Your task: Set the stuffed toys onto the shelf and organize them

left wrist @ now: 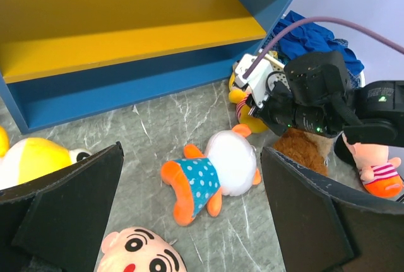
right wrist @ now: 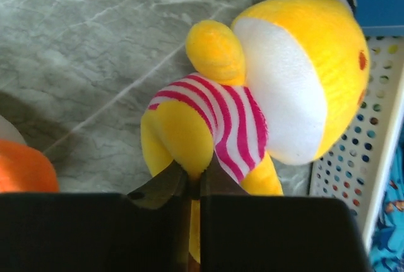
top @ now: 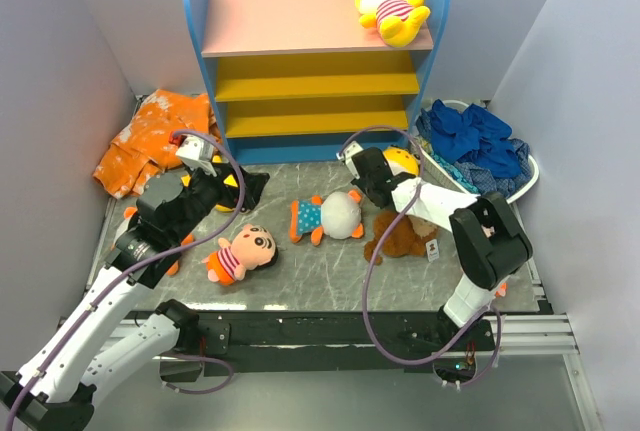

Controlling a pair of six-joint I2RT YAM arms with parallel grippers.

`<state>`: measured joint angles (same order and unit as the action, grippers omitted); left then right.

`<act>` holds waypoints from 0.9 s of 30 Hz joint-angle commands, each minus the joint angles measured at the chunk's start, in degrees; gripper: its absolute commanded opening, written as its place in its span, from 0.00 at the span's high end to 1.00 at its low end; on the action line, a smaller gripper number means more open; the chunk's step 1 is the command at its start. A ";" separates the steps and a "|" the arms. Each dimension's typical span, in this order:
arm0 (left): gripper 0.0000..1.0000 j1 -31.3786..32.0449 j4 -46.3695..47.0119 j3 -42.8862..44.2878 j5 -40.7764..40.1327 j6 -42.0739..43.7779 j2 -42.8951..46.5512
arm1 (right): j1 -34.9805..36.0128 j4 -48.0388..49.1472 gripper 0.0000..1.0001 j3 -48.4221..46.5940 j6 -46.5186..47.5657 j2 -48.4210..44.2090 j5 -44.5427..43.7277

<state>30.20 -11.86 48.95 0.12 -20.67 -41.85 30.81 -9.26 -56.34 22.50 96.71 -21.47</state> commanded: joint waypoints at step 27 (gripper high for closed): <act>0.16 0.21 6.15 9.14 22.55 10.73 -4.64 | 25.00 -10.70 1.00 -18.99 5.88 -33.15 3.37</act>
<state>30.22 -8.78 52.62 16.05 -14.33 -44.58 53.52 -23.90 -72.12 26.79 66.92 -19.94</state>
